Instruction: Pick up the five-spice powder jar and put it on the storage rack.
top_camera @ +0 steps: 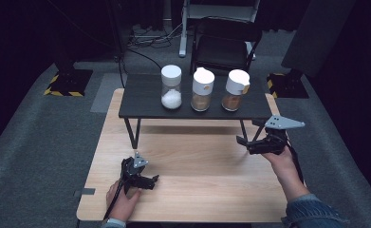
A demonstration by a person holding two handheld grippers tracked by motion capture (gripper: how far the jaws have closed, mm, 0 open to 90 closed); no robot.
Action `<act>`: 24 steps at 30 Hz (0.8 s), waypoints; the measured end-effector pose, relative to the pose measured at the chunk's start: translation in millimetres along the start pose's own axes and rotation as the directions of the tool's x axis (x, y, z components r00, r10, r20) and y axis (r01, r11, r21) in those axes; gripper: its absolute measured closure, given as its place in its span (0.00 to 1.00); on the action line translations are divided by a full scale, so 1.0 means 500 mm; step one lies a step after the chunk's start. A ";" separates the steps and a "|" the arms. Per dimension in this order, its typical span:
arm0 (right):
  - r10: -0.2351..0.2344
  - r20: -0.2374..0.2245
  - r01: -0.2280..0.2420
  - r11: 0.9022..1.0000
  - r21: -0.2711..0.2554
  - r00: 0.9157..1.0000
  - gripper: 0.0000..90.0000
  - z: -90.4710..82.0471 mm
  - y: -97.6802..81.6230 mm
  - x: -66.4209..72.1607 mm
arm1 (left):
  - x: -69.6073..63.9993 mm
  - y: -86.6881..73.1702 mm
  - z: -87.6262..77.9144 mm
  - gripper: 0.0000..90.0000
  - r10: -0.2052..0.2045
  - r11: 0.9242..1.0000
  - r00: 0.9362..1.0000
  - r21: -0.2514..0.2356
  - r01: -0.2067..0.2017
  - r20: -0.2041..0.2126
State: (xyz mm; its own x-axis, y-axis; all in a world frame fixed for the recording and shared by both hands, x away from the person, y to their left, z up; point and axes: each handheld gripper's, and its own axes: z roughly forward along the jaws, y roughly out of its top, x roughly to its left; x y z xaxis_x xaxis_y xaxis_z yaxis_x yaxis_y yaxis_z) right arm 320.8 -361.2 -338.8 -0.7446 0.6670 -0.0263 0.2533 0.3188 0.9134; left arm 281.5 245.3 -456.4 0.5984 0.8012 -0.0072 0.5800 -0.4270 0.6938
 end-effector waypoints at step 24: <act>0.029 -0.004 -0.029 0.998 0.053 1.000 0.04 0.021 -0.135 0.022 | 0.000 0.000 0.000 0.00 0.002 1.000 1.000 0.001 -0.002 0.000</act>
State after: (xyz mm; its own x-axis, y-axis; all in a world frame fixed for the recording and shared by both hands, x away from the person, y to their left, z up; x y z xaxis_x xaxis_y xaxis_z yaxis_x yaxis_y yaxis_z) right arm 302.0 -368.1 -405.0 -0.7392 0.6735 0.0022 0.3070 0.3341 0.8911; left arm 281.6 245.3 -456.3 0.5994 0.8004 -0.0053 0.5790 -0.4290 0.6933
